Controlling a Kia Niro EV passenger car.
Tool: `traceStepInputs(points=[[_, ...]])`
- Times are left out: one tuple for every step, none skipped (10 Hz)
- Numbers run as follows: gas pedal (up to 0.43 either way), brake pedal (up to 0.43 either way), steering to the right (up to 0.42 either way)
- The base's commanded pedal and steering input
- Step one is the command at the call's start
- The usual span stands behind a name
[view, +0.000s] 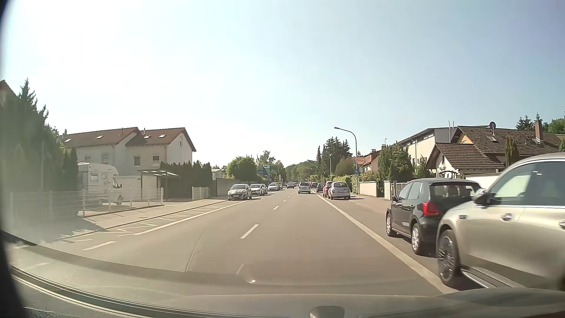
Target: Follow the waypoints while adhering to traffic rules and regulations
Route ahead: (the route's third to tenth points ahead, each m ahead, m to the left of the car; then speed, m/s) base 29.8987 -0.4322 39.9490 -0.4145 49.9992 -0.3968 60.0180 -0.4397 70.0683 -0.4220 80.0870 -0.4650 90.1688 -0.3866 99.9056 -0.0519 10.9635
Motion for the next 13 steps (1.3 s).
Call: traceStepInputs(points=[[0.059,0.030,0.004],[0.059,0.030,0.004],[0.059,0.030,0.004],[0.059,0.024,0.004],[0.059,0.030,0.004],[0.059,0.030,0.003],[0.059,0.030,0.001],[0.047,0.030,0.001],[0.047,0.030,0.001],[0.047,0.030,0.001],[0.039,0.030,0.001],[0.039,0.030,0.001],[0.039,0.030,0.000]])
